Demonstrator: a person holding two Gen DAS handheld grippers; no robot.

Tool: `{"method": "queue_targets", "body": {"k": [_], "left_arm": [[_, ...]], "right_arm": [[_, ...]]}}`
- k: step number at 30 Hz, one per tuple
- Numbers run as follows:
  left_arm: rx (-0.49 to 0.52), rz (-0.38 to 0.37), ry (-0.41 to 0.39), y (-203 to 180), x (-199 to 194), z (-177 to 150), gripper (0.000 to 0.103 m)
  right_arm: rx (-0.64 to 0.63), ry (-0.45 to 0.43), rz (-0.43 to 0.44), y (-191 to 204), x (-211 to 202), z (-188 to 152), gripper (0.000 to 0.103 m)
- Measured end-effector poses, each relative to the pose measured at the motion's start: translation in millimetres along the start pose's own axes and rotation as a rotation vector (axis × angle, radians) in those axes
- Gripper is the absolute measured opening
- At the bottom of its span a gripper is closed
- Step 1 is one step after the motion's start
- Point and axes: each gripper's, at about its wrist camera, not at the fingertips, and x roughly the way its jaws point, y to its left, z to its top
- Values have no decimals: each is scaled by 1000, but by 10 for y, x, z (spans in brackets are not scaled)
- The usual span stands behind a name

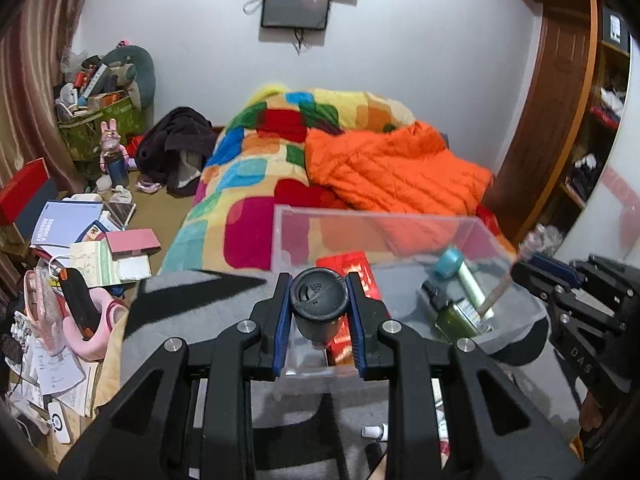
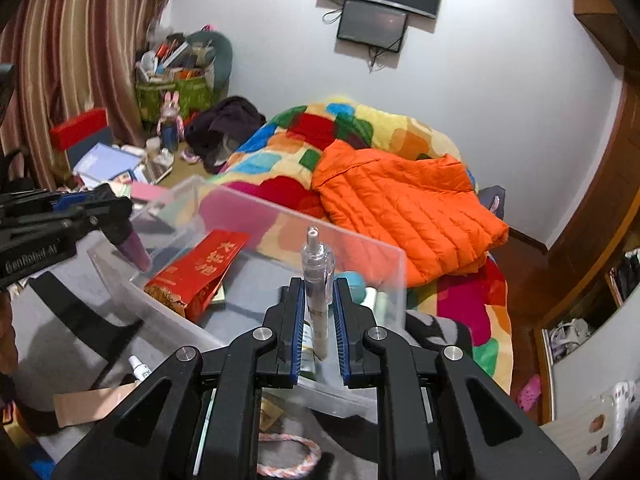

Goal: Organize objects

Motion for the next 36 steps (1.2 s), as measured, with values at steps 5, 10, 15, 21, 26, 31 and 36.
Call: {"method": "queue_targets", "body": {"k": [5,10,15,21,26,31,36], "left_arm": [[36,-16,61,-130,89,-102,29],[53,-27,50,-159,-4,-128,45],[76,-26,19,-187,-167,-156,55],[107,-27,10,-213,-333,-232,60],[130,-59,48,-199,-400,-384,61],[144,-73,128,-167,-331,-587,61],[144,-97,194,-154,-255,-809,61]], "right_arm": [[37,53,97,70,164,4,15],[91,78,191,22,197,-40,39],[140,83,239,-109,96,-107,39],[161,69,262,-245,-113,-176,39],[152,54,256,-306,-292,-279,48],[157,61,238,-352,-364,-443,51],[176,115,254,-336,-292,-665,51]]}}
